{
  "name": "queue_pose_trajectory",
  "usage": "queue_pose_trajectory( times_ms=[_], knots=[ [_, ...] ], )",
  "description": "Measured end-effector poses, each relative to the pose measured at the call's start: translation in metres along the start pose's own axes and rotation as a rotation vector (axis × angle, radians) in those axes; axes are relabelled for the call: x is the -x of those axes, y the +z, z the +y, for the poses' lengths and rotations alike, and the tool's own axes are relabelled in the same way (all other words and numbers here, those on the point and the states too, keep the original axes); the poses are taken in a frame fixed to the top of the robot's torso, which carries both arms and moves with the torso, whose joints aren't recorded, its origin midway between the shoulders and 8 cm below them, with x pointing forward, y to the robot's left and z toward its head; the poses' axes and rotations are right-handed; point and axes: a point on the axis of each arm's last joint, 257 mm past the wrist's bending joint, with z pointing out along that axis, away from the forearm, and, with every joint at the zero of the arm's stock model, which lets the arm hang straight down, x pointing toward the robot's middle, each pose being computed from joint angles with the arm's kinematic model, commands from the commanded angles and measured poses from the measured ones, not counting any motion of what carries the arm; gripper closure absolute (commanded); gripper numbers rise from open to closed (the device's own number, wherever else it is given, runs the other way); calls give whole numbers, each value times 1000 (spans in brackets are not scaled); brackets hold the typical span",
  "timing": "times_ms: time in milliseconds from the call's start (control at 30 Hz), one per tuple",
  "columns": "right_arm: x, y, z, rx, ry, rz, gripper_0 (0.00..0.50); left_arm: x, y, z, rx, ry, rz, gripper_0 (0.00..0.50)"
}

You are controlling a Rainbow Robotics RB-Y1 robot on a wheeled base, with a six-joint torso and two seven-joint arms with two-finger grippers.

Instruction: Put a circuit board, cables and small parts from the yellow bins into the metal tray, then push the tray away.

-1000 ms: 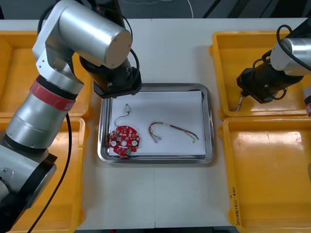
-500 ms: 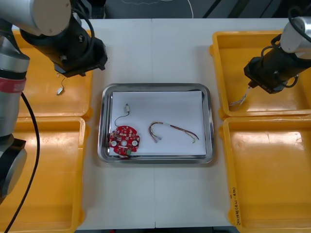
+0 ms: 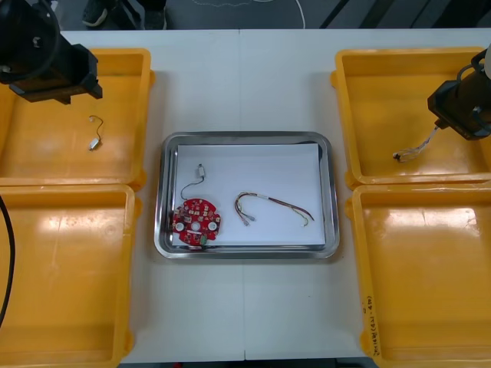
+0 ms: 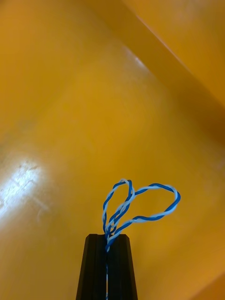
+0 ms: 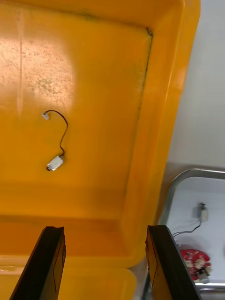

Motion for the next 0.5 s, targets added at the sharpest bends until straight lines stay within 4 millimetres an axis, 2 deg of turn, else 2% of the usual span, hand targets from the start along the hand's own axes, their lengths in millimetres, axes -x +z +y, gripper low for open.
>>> queue_pose_trajectory(
  times_ms=[100,267,333,367,400,500],
  knots=[
    [4,8,-3,7,16,-13,500,1,1,14,-4,34,12,0],
    [4,14,-9,2,29,-11,500,-3,7,35,8,-20,48,0],
    [4,14,-9,1,30,-10,325,-5,10,41,15,-36,64,0],
    [3,14,-9,2,30,-9,292,-6,11,44,19,-43,71,0],
    [3,14,-9,2,30,-9,162,-7,13,47,22,-49,76,0],
    [3,14,-8,6,31,-6,15,-7,17,54,33,-56,81,0]
  ],
)
